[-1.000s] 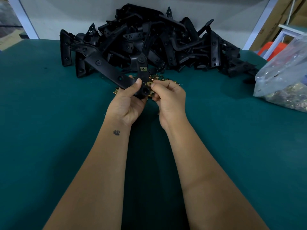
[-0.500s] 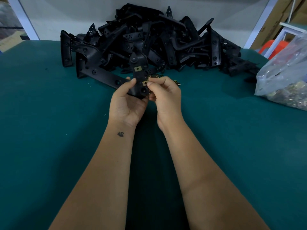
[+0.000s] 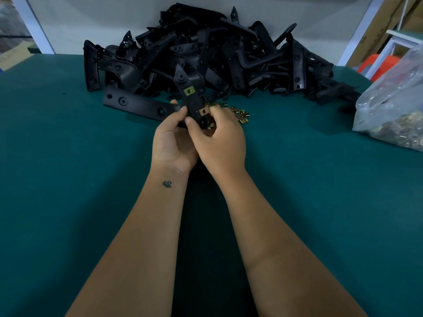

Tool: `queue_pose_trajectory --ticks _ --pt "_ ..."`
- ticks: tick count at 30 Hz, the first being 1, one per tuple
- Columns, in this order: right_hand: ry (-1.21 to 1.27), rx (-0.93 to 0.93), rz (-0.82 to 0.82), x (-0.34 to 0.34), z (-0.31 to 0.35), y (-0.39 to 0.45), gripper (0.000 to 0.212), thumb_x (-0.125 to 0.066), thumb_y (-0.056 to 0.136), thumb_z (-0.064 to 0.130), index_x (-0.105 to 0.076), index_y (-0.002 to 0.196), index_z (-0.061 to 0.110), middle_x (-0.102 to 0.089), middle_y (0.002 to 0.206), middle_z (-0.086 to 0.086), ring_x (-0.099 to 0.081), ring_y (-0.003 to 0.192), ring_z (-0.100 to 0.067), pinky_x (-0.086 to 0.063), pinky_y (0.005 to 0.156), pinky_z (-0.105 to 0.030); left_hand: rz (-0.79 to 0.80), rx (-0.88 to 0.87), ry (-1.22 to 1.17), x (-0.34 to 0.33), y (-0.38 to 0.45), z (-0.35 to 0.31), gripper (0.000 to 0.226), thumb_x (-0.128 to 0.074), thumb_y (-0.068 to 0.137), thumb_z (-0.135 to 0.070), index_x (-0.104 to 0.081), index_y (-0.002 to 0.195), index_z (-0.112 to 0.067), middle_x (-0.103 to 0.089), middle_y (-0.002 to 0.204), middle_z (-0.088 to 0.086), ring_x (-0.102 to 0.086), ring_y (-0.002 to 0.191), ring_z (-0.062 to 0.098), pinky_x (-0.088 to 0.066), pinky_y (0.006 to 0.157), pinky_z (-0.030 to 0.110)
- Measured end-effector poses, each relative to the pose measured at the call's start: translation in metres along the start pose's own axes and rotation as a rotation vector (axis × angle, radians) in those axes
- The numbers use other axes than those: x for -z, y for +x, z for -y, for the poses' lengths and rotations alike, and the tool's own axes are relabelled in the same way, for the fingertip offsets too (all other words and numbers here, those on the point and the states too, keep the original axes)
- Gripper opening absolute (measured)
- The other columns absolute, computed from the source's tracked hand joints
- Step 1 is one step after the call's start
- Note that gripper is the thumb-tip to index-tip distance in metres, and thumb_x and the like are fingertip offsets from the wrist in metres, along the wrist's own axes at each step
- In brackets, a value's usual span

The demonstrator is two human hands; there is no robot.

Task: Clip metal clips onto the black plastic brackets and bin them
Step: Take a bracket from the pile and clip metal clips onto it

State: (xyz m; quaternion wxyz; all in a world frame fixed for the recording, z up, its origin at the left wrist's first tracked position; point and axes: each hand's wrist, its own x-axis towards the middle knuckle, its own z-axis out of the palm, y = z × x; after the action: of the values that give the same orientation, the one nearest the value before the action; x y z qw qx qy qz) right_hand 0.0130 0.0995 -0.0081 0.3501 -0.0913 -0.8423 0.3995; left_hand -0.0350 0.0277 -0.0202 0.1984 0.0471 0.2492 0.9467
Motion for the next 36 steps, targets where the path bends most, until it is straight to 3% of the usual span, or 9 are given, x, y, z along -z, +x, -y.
queue_pose_trajectory --ticks 4,9,13,16,20,23,26,31,36 --pt "-0.036 0.008 -0.031 0.0 -0.001 0.0 0.026 -0.07 0.086 0.037 -0.064 0.094 0.013 -0.062 0.094 0.003 -0.057 0.088 -0.014 -0.049 0.072 -0.035 -0.009 0.03 0.042 -0.005 -0.003 0.001 0.018 -0.063 0.079 -0.012 -0.08 0.077 -0.007 -0.074 0.091 0.012 -0.074 0.083 0.024 -0.059 0.072 0.034" --pt "-0.122 0.052 -0.09 -0.001 -0.003 0.001 0.029 -0.068 0.088 0.04 -0.065 0.097 0.013 -0.061 0.091 0.003 -0.054 0.081 -0.013 -0.045 0.066 -0.032 -0.021 0.02 -0.008 -0.007 -0.005 0.001 0.035 -0.054 0.093 -0.008 -0.078 0.068 -0.011 -0.075 0.086 0.011 -0.074 0.078 0.024 -0.059 0.07 0.033" --pt "-0.055 -0.018 -0.138 -0.001 -0.001 0.002 0.039 -0.071 0.086 0.041 -0.064 0.114 0.015 -0.065 0.105 0.002 -0.058 0.094 -0.014 -0.046 0.074 -0.029 -0.066 0.041 -0.058 -0.011 -0.007 -0.001 0.019 -0.058 0.095 -0.014 -0.07 0.108 -0.005 -0.072 0.11 0.018 -0.071 0.1 0.032 -0.058 0.087 0.044" --pt "-0.026 -0.05 -0.12 0.002 -0.003 0.003 0.034 -0.072 0.084 0.044 -0.067 0.104 0.017 -0.065 0.098 0.005 -0.056 0.088 -0.01 -0.047 0.071 -0.029 -0.104 0.059 -0.094 -0.011 -0.005 0.0 0.052 -0.059 0.095 -0.018 -0.049 0.144 -0.007 -0.062 0.131 0.02 -0.063 0.118 0.034 -0.051 0.1 0.049" --pt "-0.039 -0.011 -0.107 0.003 -0.003 0.003 0.033 -0.074 0.083 0.043 -0.069 0.097 0.014 -0.065 0.093 0.005 -0.055 0.084 -0.01 -0.039 0.065 -0.025 -0.103 0.069 -0.092 -0.013 -0.007 -0.001 0.043 -0.056 0.099 -0.022 -0.054 0.137 -0.002 -0.07 0.113 0.022 -0.072 0.096 0.034 -0.061 0.075 0.044" --pt "-0.059 0.012 -0.119 0.001 -0.003 0.003 0.035 -0.075 0.082 0.044 -0.07 0.095 0.012 -0.067 0.091 0.003 -0.057 0.084 -0.012 -0.039 0.065 -0.025 -0.103 0.07 -0.085 -0.013 -0.008 -0.001 0.039 -0.054 0.101 -0.024 -0.057 0.13 0.0 -0.072 0.104 0.022 -0.074 0.089 0.033 -0.06 0.069 0.04" --pt "-0.052 0.029 -0.141 0.001 -0.003 0.002 0.034 -0.077 0.08 0.042 -0.071 0.091 0.01 -0.068 0.089 0.002 -0.059 0.082 -0.014 -0.038 0.064 -0.025 -0.104 0.069 -0.104 -0.015 -0.008 -0.001 0.043 -0.055 0.1 -0.023 -0.054 0.136 -0.001 -0.069 0.116 0.022 -0.072 0.095 0.034 -0.061 0.072 0.041" --pt "-0.064 0.064 -0.171 0.0 -0.002 0.001 0.032 -0.079 0.079 0.038 -0.07 0.086 0.009 -0.069 0.084 0.001 -0.058 0.076 -0.014 -0.031 0.061 -0.02 -0.123 0.055 -0.085 -0.014 -0.007 0.0 0.045 -0.054 0.1 -0.022 -0.051 0.141 -0.003 -0.063 0.129 0.02 -0.064 0.117 0.032 -0.055 0.095 0.043" --pt "-0.04 0.058 -0.153 -0.001 -0.002 0.001 0.03 -0.079 0.079 0.038 -0.07 0.088 0.011 -0.068 0.087 0.003 -0.058 0.079 -0.011 -0.036 0.063 -0.021 -0.124 0.051 -0.1 -0.015 -0.006 -0.001 0.046 -0.053 0.1 -0.022 -0.05 0.142 -0.003 -0.062 0.131 0.02 -0.062 0.12 0.032 -0.053 0.097 0.045"
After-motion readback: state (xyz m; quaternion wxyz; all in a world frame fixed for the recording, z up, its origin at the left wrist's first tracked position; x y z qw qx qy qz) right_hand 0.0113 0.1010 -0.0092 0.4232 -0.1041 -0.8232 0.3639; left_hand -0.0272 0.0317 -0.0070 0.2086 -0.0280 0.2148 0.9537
